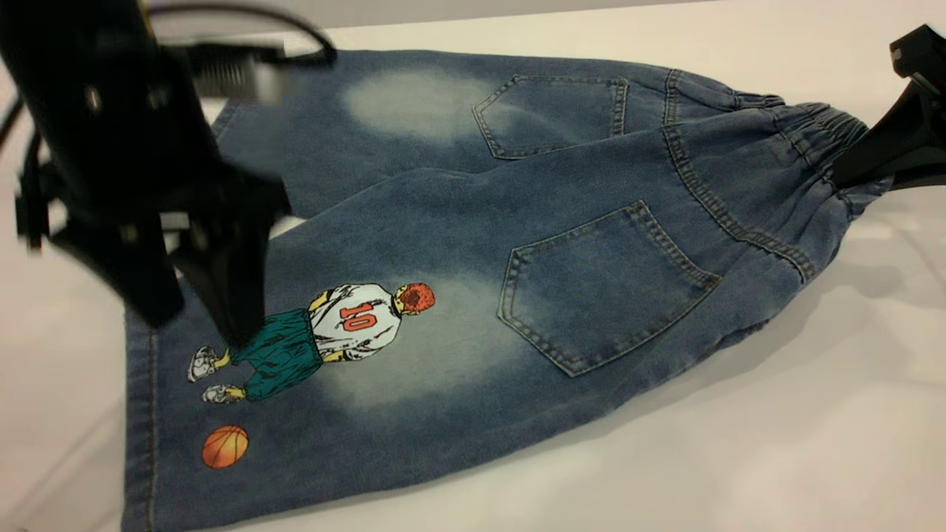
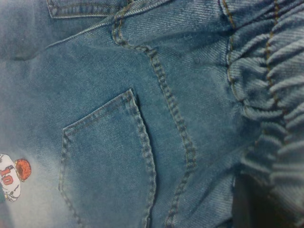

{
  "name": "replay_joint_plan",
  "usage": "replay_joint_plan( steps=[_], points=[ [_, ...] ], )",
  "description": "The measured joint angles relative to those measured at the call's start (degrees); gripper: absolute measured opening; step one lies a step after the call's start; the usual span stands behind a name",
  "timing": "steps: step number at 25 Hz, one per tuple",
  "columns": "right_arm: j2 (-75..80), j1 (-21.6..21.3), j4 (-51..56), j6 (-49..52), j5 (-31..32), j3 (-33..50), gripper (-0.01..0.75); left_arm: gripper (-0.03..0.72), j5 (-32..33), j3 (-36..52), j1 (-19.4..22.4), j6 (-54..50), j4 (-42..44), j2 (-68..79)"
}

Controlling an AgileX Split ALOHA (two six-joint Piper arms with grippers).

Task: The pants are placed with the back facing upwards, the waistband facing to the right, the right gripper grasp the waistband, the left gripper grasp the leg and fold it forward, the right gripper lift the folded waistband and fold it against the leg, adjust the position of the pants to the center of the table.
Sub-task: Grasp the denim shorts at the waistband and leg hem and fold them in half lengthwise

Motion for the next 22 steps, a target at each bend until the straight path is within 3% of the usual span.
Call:
replay_joint_plan(
  steps=[12,22],
  points=[
    [0.0,0.0,0.1,0.0,-0.1,0.0,0.032,0.499,-17.6,17.4,0.0,-0.8,-4.5,-0.3],
    [0.0,0.0,0.1,-0.2,-0.1,0.0,0.032,0.498,-20.1,19.9,0.0,0.7,-3.7,-0.3]
  ],
)
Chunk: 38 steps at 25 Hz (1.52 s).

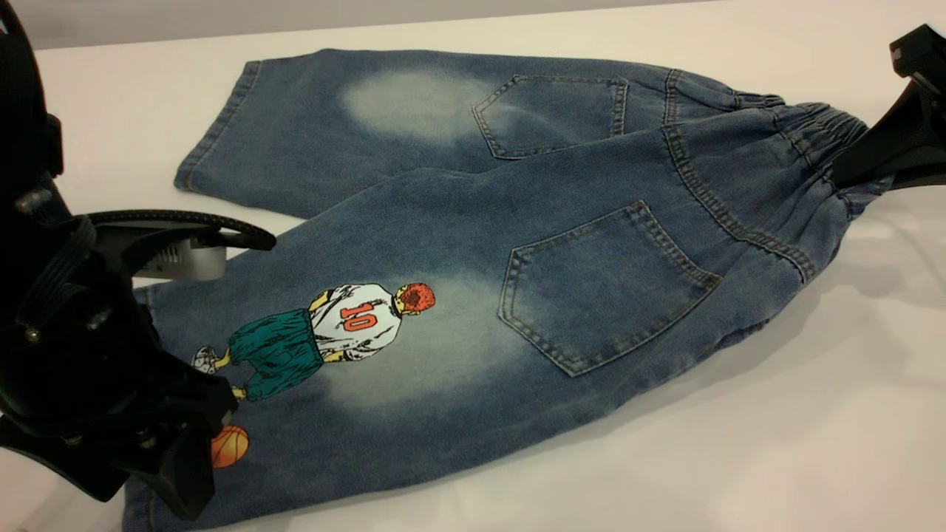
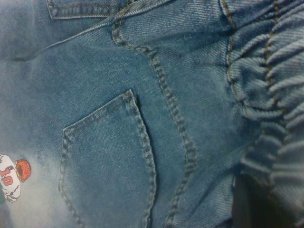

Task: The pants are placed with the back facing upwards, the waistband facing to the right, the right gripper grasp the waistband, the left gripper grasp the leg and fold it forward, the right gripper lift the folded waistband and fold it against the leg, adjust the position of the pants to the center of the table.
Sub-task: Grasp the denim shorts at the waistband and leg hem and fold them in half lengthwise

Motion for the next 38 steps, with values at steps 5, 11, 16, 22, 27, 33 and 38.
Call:
replay_joint_plan(
  steps=[5,11,16,22,27,33,38],
  points=[
    [0.0,0.0,0.0,0.0,0.0,0.0,0.032,0.498,-2.3,0.0,0.0,0.9,1.4,0.1],
    [0.0,0.0,0.0,-0.2,0.0,0.0,0.032,0.498,-2.9,0.0,0.0,0.9,1.5,0.1],
    [0.0,0.0,0.0,-0.2,0.0,0.0,0.032,0.498,-4.3,0.0,0.0,0.8,2.8,0.1],
    [0.0,0.0,0.0,-0.4,0.0,0.0,0.032,0.498,-4.5,0.0,0.0,0.8,2.8,2.5],
    [0.0,0.0,0.0,-0.5,0.0,0.0,0.032,0.498,-5.2,-0.1,0.0,0.5,2.6,6.4],
    [0.0,0.0,0.0,-0.5,0.0,0.0,0.032,0.497,-5.7,-0.1,0.0,0.7,2.6,6.4],
    [0.0,0.0,0.0,-0.5,0.0,0.0,0.032,0.434,-6.4,0.0,0.0,0.7,2.7,6.4]
  ],
)
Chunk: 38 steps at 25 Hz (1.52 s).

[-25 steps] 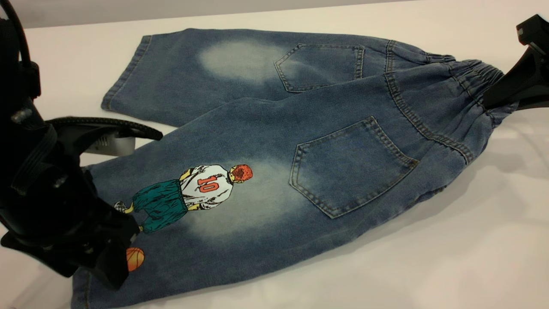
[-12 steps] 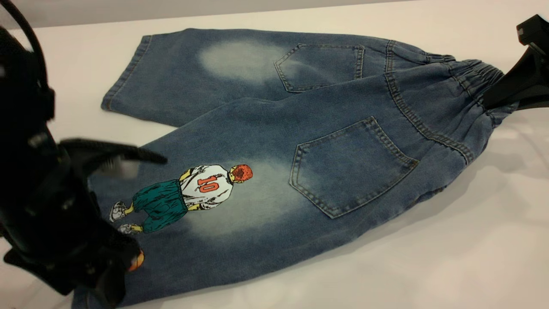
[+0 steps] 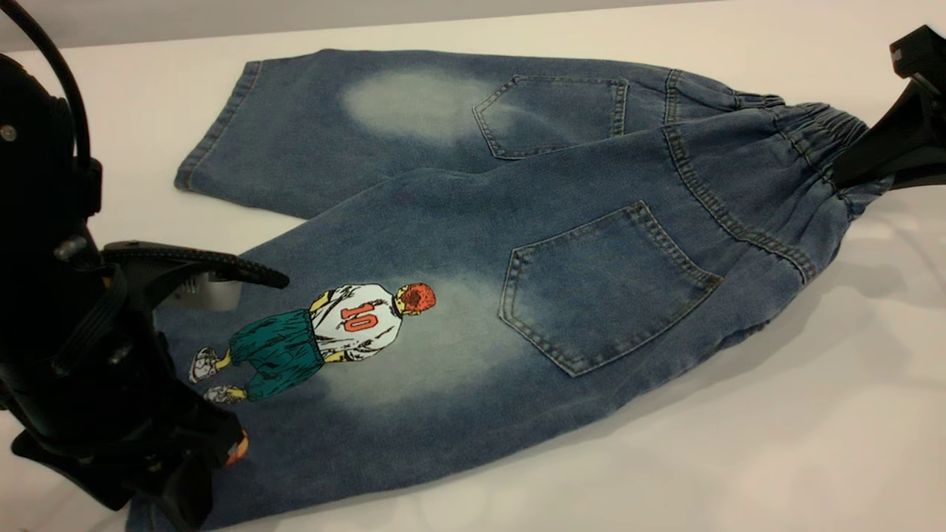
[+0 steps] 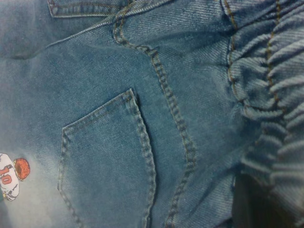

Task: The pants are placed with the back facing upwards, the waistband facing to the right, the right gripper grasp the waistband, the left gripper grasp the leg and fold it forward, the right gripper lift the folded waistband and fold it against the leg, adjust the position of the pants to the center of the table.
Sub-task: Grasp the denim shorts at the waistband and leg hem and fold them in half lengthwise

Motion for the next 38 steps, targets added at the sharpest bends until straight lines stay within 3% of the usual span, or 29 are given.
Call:
replay_joint_plan(
  steps=[8,11,26,38],
  points=[
    [0.0,0.0,0.0,-0.1,0.0,0.0,0.032,0.144,-1.2,0.0,0.0,0.0,-0.2,0.0],
    [0.0,0.0,0.0,-0.1,0.0,0.0,0.033,0.087,-1.1,0.0,0.0,0.0,-0.3,0.0],
    [0.0,0.0,0.2,-0.2,0.0,0.0,0.034,0.088,6.0,-0.1,0.0,-0.4,-0.6,-10.7],
    [0.0,0.0,1.7,-1.4,3.0,-2.5,0.032,0.088,5.7,-2.0,0.1,-0.3,0.5,-23.9]
  ],
)
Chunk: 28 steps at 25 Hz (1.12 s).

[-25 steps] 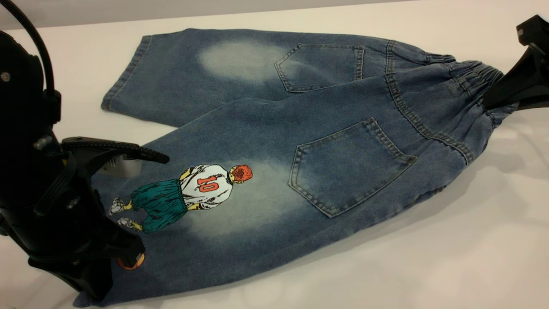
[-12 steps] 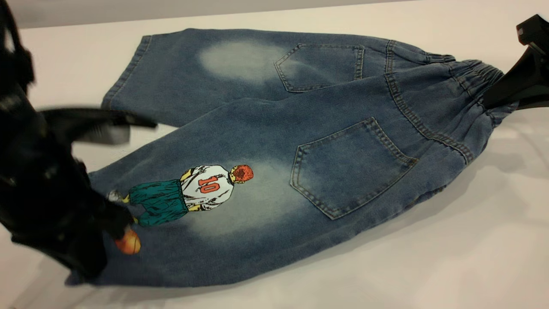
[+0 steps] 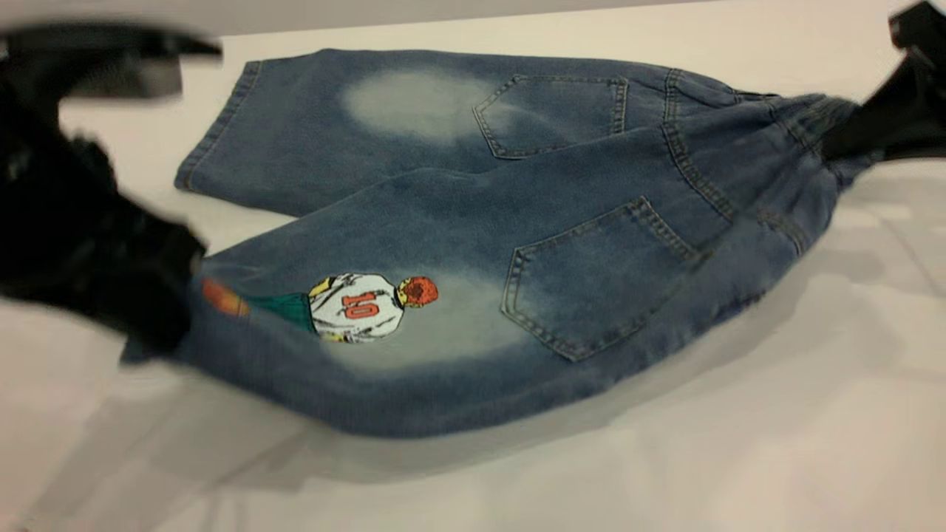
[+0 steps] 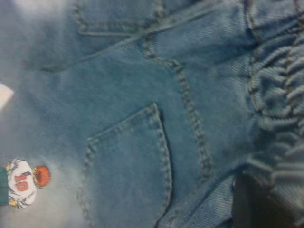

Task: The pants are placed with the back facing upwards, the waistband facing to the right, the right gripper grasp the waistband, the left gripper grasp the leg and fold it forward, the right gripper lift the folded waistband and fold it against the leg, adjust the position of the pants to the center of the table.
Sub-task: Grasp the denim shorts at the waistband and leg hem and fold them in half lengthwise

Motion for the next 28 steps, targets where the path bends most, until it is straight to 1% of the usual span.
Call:
replay_joint_plan(
  steps=[7,12,16,24,28],
  points=[
    [0.0,0.0,1.4,0.7,1.7,-3.9,0.032,0.088,-1.2,-7.5,0.0,0.2,4.3,-0.1],
    [0.1,0.0,1.5,2.2,3.0,-6.8,0.032,0.088,-2.0,-12.3,0.1,-0.1,5.9,0.0],
    [0.1,0.0,1.4,2.6,3.5,-8.8,0.032,0.088,-6.0,-14.0,0.1,-0.1,5.9,0.0],
    [0.1,0.0,1.0,5.5,5.0,-14.3,0.032,0.088,-13.7,-14.4,0.1,-0.1,6.0,2.4],
    [0.1,0.0,1.0,6.3,5.4,-16.7,0.032,0.088,-14.3,-17.9,2.2,-0.2,6.2,4.6]
  ],
)
